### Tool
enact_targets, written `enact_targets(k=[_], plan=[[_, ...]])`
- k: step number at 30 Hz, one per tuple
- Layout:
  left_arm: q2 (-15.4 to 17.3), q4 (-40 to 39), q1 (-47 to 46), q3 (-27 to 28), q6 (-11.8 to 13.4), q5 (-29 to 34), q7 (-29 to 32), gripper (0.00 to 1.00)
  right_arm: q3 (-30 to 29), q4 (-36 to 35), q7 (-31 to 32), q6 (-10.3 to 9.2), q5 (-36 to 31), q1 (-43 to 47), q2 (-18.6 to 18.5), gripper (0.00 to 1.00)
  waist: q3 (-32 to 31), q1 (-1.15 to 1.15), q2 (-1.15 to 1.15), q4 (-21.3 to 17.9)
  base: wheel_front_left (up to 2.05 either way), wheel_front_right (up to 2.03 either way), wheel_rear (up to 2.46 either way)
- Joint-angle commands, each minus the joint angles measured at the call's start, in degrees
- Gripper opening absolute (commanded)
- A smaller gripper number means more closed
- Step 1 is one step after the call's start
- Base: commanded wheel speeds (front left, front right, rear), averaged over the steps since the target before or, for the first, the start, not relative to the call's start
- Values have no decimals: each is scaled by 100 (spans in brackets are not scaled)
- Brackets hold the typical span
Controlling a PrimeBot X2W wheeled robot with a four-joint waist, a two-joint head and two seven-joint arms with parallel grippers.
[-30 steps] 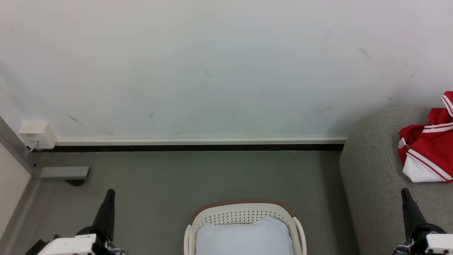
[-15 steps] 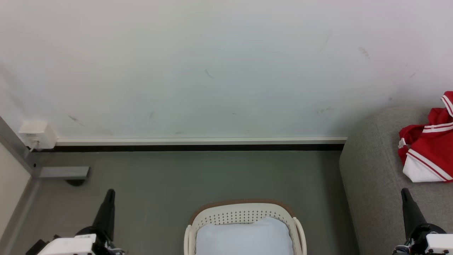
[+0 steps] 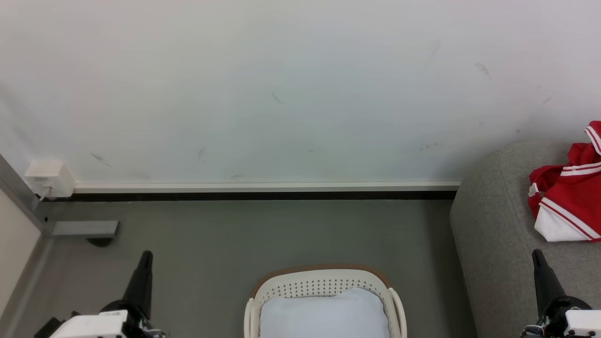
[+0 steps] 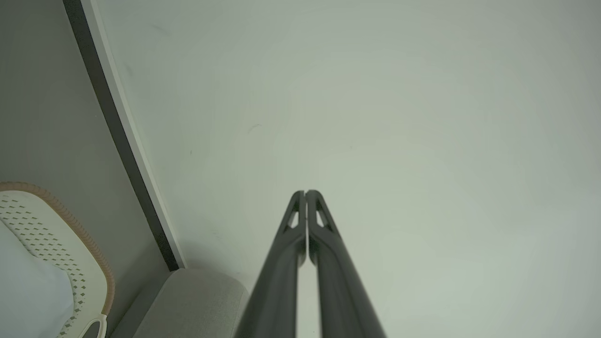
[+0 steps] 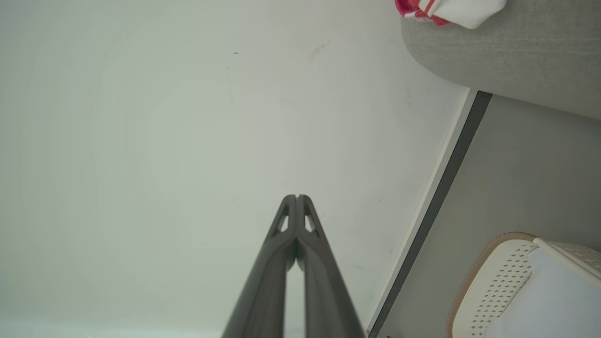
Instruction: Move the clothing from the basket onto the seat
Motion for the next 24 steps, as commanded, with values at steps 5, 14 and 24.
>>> enact_targets(k=[5,14,24], plan=[[11,-15,-41,7,-30,-77,22,0,-22,-30,17,-12,7,-70,-45,0,0,0,0,0,0,0,0],[11,-15,-41,7,-30,-78,22,0,-21,-30,17,-12,7,-70,-45,0,0,0,0,0,0,0,0],[11,-14,-40,7,-31,-78,22,0,-21,-30,17,-12,7,-71,-45,0,0,0,0,0,0,0,0]])
